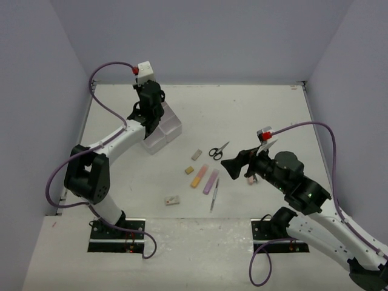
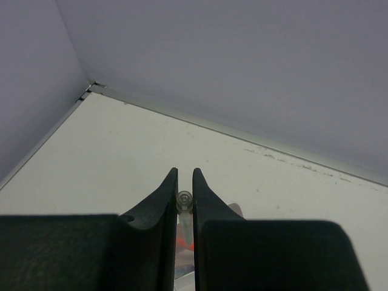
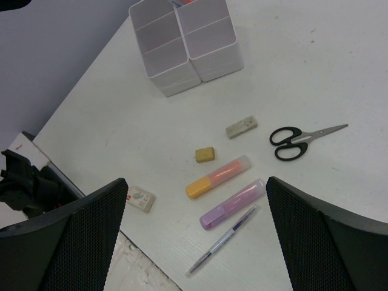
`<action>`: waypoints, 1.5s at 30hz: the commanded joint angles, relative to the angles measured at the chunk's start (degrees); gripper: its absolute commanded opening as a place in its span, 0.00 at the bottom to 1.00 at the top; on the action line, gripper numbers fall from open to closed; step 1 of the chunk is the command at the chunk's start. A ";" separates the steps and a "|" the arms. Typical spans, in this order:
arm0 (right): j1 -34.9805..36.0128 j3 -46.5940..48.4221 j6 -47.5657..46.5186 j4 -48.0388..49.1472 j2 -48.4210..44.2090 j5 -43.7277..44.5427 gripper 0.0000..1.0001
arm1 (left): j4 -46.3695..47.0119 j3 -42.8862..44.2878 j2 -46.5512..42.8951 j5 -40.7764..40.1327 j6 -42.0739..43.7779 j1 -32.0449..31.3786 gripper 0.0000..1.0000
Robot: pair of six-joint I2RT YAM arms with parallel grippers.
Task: Sort the stationery into containers
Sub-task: Place the pen in the storage box, then pick up the pen from the center of the board.
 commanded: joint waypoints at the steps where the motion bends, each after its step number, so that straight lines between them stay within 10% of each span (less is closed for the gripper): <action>1: 0.02 1.28 0.23 0.25 1.19 -0.19 0.99 | 2.95 0.03 0.56 0.14 -1.85 0.68 0.00; 8: 0.07 1.67 4.60 -0.62 6.55 3.19 0.99 | -3.50 0.82 -1.06 1.83 -7.41 0.68 0.69; 11: 0.02 2.94 8.47 -4.04 11.87 6.65 0.99 | -7.64 1.30 -5.64 2.72 -11.53 0.68 0.80; 15: 0.11 5.68 16.18 -10.95 20.77 13.33 0.96 | -16.80 2.81 -14.41 5.99 -17.17 0.68 0.84; 22: 0.39 2.20 23.29 -7.28 29.89 11.92 0.59 | -34.57 -0.30 -28.90 20.89 -22.65 0.50 1.00; 45: 20.03 8.59 46.79 -19.17 53.95 20.00 0.35 | -46.49 -12.04 -45.18 25.79 -20.00 0.59 1.00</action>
